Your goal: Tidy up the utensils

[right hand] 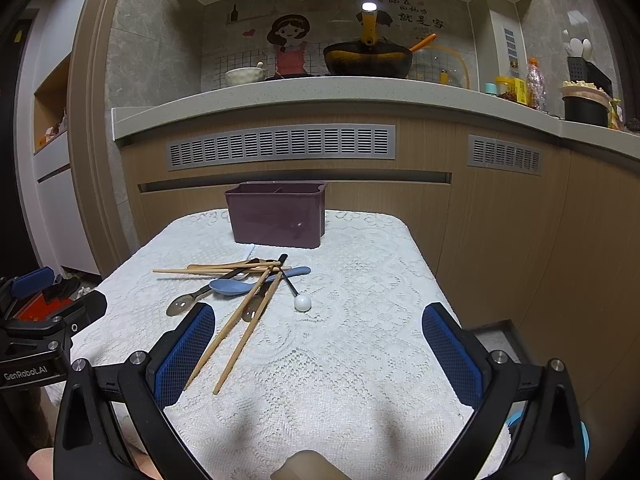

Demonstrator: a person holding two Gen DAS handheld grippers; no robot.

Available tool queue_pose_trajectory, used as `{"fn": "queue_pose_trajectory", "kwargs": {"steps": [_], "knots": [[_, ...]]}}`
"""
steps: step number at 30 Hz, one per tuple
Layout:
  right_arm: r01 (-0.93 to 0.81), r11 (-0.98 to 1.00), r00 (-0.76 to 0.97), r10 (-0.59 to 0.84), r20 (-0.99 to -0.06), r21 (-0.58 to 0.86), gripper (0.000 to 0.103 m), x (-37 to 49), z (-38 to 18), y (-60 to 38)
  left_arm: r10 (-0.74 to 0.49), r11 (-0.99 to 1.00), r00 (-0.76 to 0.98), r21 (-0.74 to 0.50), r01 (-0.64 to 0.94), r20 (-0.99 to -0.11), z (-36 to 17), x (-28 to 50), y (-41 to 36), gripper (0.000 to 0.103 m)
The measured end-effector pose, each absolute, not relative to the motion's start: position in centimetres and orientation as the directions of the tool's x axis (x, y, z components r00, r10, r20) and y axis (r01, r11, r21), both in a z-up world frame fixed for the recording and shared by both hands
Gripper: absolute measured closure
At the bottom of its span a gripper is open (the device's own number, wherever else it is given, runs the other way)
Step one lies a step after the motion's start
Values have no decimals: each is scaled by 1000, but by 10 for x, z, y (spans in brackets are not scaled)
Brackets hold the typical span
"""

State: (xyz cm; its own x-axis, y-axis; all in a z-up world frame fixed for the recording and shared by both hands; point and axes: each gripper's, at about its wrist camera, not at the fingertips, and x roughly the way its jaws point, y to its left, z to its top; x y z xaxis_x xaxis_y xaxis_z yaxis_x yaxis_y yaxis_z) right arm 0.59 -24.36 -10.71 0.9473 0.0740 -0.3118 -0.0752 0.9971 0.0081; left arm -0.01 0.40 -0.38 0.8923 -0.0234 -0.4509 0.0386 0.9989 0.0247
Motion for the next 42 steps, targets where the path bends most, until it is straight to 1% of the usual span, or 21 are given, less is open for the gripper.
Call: {"fn": "queue_pose_trajectory", "kwargs": {"steps": [16,21,24,26,28,29,32,36,39,40,42], "knots": [[-75,997,942,77,-327,17,0,11,-108,-246,-29,999,883,22,44,-468,-5,4,5,0],[-73,997,943,73,-325,11,0,12,-109,-246,-34,999,873,15,47,-486,-5,11,8,0],[-66,998,948,62,-311,0,0,15,-107,-247,-39,999,867,8,49,-496,-7,20,10,0],[-44,999,961,44,-273,8,0,19,-105,-249,-36,999,869,16,50,-494,-7,28,11,0],[-42,999,965,48,-259,30,0,28,-103,-251,-38,998,870,29,60,-492,-7,38,12,0],[-47,998,962,55,-267,36,0,33,-101,-250,-47,997,868,34,73,-495,-7,45,11,0],[-80,996,940,87,-331,34,0,61,-99,-247,-67,994,856,45,104,-513,-8,68,13,0],[-109,994,912,95,-399,-12,0,99,-100,-238,-72,984,827,96,151,-558,-15,105,13,0],[-149,988,887,116,-448,-39,0,123,-107,-230,-59,978,818,132,163,-572,-23,129,18,0],[-166,985,872,125,-473,-48,2,136,-110,-226,-59,978,816,132,163,-575,-25,134,20,0],[-189,980,852,132,-507,-63,14,153,-118,-218,-66,982,805,105,158,-590,-29,149,29,0]]}}
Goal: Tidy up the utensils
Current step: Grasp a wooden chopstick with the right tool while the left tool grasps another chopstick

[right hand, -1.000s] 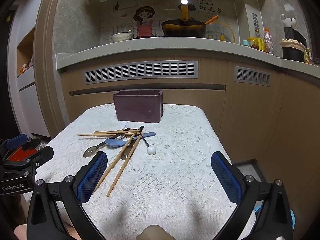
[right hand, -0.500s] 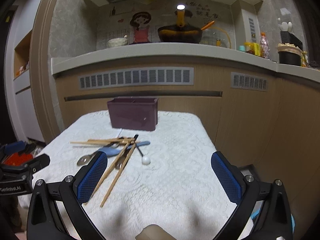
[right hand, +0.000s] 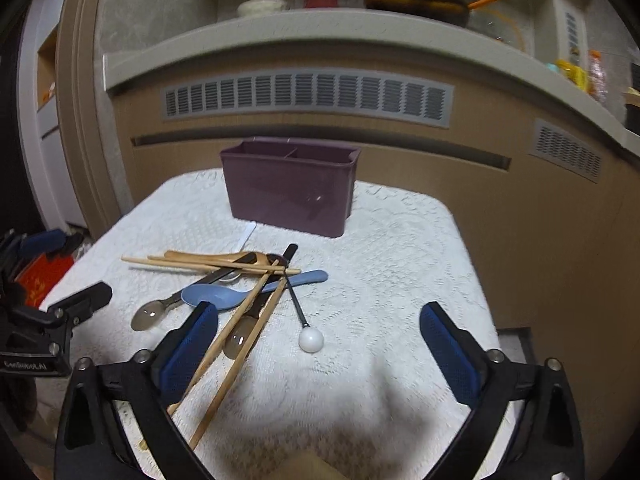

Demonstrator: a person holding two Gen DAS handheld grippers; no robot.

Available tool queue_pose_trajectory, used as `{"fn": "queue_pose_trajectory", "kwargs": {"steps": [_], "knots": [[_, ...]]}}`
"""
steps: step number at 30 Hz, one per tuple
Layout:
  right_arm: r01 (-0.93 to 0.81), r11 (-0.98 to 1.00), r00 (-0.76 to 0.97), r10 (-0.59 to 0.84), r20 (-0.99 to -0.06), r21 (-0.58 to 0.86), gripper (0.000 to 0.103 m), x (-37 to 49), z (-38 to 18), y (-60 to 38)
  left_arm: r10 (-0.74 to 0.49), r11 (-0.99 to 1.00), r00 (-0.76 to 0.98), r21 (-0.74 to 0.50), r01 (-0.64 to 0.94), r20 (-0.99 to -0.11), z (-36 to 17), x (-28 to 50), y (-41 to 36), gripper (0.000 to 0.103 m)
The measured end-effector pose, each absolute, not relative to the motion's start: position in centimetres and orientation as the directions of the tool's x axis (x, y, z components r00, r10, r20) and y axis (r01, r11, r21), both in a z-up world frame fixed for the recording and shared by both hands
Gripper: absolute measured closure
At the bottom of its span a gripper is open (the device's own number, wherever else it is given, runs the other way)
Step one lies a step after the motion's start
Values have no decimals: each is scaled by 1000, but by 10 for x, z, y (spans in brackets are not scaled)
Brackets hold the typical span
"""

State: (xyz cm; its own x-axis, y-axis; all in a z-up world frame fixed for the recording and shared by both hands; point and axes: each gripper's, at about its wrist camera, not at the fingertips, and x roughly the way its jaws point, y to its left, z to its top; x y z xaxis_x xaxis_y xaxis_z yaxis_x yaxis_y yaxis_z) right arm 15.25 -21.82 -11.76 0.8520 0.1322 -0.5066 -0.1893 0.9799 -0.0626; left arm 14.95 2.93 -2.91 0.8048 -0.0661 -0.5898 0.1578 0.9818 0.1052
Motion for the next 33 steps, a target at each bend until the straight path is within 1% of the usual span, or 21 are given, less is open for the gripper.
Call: {"fn": "queue_pose_trajectory", "kwargs": {"steps": [2,3,4,5,7,8,13,16,19,21,24,26,27,29,30,31,32,33], "knots": [[-217,974,818,147,-555,-62,43,170,-124,-210,-73,988,798,66,140,-599,-31,159,41,0],[-240,970,784,172,-597,-35,48,182,-129,-205,-73,991,796,48,127,-601,-31,164,47,0],[-254,967,759,193,-622,-10,56,188,-133,-203,-67,993,796,39,113,-602,-32,167,54,0],[-267,964,732,213,-647,15,66,195,-138,-199,-64,994,795,36,107,-603,-33,169,58,0],[-292,956,687,239,-686,41,76,208,-148,-187,-69,994,788,29,109,-612,-36,174,68,0],[-294,955,678,242,-694,46,79,212,-151,-183,-74,993,783,25,113,-618,-37,175,71,0],[-253,965,626,215,-750,66,87,239,-167,-174,-125,989,748,-22,146,-652,-44,174,79,0],[-243,967,600,208,-772,72,90,252,-175,-172,-138,987,737,-29,158,-661,-47,176,73,0],[-258,965,614,198,-764,44,93,256,-173,-166,-163,981,721,-33,192,-674,-47,178,59,0],[-271,960,605,228,-763,71,96,255,-171,-167,-204,970,691,-51,236,-693,-47,177,48,0],[-279,955,635,261,-727,99,97,247,-157,-181,-247,956,653,-71,284,-716,-49,177,28,0],[-279,953,654,277,-704,116,97,241,-148,-194,-279,948,626,-102,303,-729,-48,179,15,0],[-279,953,662,282,-694,121,97,238,-144,-201,-318,937,601,-148,316,-733,-48,182,7,1],[-273,953,676,288,-679,132,97,231,-140,-215,-370,921,574,-211,326,-730,-46,188,-5,5],[-270,953,681,293,-671,142,97,228,-139,-222,-378,919,570,-219,328,-730,-44,192,-12,14],[-265,953,685,295,-666,150,97,227,-139,-227,-375,918,567,-211,335,-733,-44,195,-20,24],[-256,953,689,299,-661,165,97,224,-140,-234,-367,919,564,-193,344,-740,-44,198,-28,29],[-250,953,691,301,-657,174,97,223,-141,-239,-358,919,559,-177,352,-748,-45,202,-35,37]]}}
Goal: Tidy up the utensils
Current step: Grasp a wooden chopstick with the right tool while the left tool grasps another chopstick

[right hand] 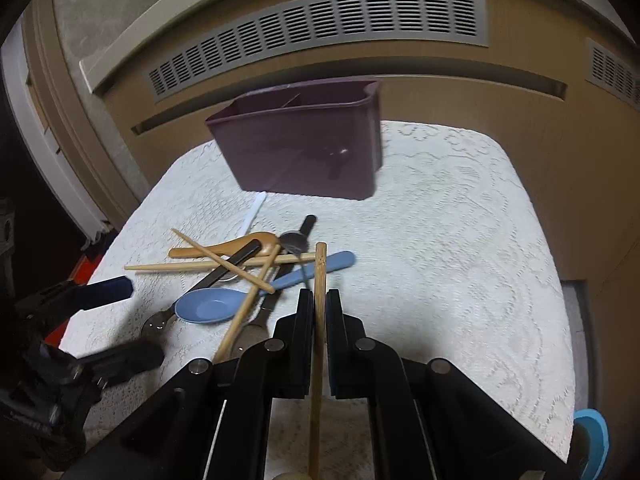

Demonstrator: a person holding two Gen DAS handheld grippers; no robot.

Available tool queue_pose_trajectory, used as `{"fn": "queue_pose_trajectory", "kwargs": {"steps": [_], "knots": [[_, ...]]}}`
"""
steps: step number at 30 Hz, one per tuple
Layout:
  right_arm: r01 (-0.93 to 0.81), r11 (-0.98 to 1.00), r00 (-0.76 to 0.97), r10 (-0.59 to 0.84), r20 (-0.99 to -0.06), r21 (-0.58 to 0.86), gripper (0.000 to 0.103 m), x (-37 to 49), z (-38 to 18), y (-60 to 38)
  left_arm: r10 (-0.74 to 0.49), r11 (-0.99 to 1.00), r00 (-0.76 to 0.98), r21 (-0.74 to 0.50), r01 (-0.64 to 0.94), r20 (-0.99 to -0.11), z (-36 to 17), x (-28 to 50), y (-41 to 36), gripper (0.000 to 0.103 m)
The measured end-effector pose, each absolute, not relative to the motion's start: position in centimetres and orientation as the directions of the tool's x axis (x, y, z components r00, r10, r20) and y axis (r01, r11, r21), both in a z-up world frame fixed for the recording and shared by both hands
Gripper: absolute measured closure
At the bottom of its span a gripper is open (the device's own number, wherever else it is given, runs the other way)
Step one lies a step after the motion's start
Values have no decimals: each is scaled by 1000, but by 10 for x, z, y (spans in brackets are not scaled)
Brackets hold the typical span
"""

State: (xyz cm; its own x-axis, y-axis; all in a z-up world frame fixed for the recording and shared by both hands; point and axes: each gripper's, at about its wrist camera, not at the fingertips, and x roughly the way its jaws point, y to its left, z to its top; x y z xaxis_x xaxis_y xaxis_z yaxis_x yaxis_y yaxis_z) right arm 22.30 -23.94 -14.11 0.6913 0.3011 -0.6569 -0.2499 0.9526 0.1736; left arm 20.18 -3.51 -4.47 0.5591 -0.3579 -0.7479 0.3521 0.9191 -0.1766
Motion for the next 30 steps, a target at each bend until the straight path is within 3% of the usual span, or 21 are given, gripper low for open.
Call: {"fn": "queue_pose_trajectory", "kwargs": {"steps": [2,4,6,16,17,19,21,30], "knots": [[-240,952,695,306,-650,192,97,221,-144,-247,-341,918,531,-152,367,-776,-50,210,-48,46],[-238,949,701,316,-639,209,97,219,-147,-254,-337,907,481,-142,397,-809,-58,218,-62,63],[-240,944,702,329,-632,225,97,216,-151,-257,-306,904,449,-109,414,-840,-66,225,-73,67],[-260,928,684,371,-628,266,96,222,-162,-259,-236,928,388,-88,361,-891,-92,268,-85,77],[-259,929,683,371,-630,266,96,222,-162,-259,-229,929,404,-75,362,-886,-93,269,-85,78],[-258,930,681,368,-633,263,96,222,-162,-257,-247,922,414,-81,377,-876,-93,270,-86,91],[-258,931,682,364,-634,257,96,221,-160,-256,-267,918,428,-93,385,-863,-90,265,-85,95],[-275,941,702,337,-627,198,96,207,-131,-239,-363,904,570,-131,406,-737,-44,210,-52,95]]}}
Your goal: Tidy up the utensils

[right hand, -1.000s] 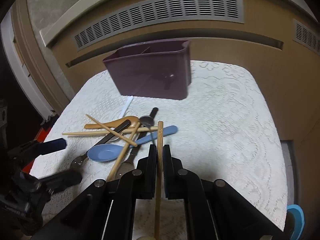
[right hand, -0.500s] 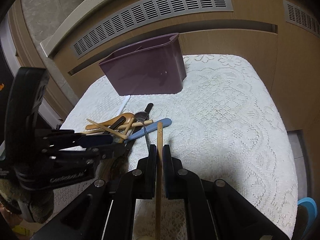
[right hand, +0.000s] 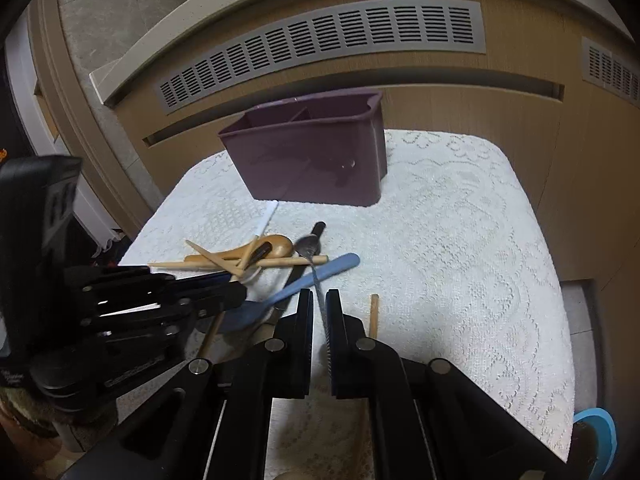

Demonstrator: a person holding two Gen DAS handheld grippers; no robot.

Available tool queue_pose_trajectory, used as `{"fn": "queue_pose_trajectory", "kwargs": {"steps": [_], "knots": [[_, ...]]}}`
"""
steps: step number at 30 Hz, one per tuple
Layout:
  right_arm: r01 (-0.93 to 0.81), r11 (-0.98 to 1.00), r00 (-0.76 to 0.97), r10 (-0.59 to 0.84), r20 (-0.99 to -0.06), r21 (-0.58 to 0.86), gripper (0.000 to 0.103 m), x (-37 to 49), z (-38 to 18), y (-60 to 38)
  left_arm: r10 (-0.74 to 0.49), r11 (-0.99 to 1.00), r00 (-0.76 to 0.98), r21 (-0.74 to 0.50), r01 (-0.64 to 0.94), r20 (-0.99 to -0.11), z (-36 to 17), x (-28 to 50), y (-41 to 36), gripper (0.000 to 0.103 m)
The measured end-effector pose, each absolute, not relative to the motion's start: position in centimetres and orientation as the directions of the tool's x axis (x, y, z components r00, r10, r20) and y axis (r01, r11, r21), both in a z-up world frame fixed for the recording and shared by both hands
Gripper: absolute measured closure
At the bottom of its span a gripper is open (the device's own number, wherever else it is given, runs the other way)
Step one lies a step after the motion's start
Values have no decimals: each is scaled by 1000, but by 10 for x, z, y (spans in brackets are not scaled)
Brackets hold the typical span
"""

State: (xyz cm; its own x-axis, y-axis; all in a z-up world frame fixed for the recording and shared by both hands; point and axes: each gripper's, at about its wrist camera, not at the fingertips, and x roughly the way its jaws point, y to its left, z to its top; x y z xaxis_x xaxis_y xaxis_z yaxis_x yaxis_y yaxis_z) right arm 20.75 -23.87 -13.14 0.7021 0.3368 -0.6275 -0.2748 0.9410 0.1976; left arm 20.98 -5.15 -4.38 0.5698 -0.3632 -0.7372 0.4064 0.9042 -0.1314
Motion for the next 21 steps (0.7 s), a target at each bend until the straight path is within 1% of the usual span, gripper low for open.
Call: {"fn": "queue_pose_trajectory", "kwargs": {"steps": [3,6,8,10,14,18,21], "knots": [[-251,953,721,302,-624,171,97,203,-125,-239,-386,906,610,-162,390,-692,-30,196,-33,95],[-204,968,720,252,-646,150,95,201,-131,-249,-398,910,647,-189,369,-651,-20,185,-14,95],[-166,979,702,203,-683,121,86,200,-143,-256,-407,909,656,-213,357,-636,-18,181,-4,95],[-148,983,682,179,-709,107,84,202,-153,-259,-414,908,658,-233,349,-629,-18,180,3,95],[-139,986,650,160,-743,91,84,214,-165,-249,-423,905,653,-263,333,-628,-22,183,14,95],[-116,993,648,84,-757,11,84,234,-174,-232,-424,905,655,-270,328,-625,-23,181,20,95],[-98,995,628,71,-775,11,84,242,-182,-231,-427,904,656,-278,324,-622,-23,179,23,95]]}}
